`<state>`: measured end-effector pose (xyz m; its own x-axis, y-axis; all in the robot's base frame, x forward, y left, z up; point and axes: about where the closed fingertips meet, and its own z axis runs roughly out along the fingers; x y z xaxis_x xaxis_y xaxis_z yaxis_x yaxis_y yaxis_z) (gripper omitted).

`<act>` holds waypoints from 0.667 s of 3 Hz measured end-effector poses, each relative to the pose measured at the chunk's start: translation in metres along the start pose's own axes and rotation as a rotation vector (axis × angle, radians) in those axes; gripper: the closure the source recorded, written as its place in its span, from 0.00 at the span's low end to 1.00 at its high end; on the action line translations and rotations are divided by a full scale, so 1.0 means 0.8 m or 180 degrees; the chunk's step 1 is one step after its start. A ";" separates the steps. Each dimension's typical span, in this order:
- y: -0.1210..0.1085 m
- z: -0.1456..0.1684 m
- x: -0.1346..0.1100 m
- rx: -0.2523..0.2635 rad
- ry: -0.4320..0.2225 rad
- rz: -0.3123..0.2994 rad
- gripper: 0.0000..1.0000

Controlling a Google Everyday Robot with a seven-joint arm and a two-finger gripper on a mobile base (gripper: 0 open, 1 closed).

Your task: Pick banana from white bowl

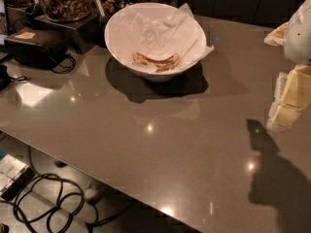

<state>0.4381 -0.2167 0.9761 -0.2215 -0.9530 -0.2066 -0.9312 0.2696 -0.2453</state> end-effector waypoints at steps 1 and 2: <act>0.000 0.000 0.000 -0.0001 0.0000 0.0001 0.00; -0.015 0.005 -0.012 -0.0075 0.0065 0.0102 0.00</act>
Offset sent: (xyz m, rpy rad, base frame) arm 0.0323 0.0147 -0.0015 -0.0150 0.1108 -0.0785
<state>0.4525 -0.2101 0.9769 -0.2568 -0.9466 -0.1947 -0.9301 0.2968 -0.2164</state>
